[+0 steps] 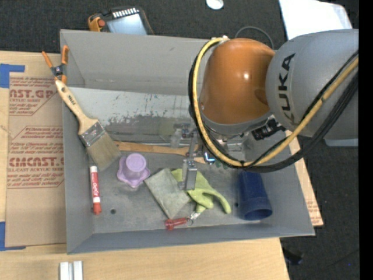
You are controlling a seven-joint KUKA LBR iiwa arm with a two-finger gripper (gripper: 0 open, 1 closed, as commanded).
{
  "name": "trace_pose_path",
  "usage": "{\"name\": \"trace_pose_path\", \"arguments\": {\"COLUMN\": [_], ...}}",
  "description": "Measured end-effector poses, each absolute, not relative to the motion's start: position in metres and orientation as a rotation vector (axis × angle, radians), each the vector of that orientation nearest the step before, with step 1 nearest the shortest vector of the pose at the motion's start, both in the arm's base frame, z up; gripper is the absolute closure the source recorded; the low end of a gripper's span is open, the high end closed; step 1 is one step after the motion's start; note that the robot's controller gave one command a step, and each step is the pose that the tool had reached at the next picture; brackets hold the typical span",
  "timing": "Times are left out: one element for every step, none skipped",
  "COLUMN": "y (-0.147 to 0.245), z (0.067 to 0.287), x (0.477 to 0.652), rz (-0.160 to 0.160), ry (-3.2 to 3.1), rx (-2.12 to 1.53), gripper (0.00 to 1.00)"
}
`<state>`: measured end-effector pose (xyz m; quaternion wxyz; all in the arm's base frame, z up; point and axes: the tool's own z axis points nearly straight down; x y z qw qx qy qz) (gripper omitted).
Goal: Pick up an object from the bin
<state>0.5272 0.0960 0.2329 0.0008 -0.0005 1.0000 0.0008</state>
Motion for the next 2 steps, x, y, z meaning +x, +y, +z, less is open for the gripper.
{"name": "trace_pose_path", "arguments": {"y": [0.096, 0.081], "z": [0.233, 0.258], "x": [0.527, 0.506], "rz": [0.003, 0.001], "ry": [3.140, 3.135], "rx": [-0.002, -0.255], "gripper": [0.00, 0.00]}}
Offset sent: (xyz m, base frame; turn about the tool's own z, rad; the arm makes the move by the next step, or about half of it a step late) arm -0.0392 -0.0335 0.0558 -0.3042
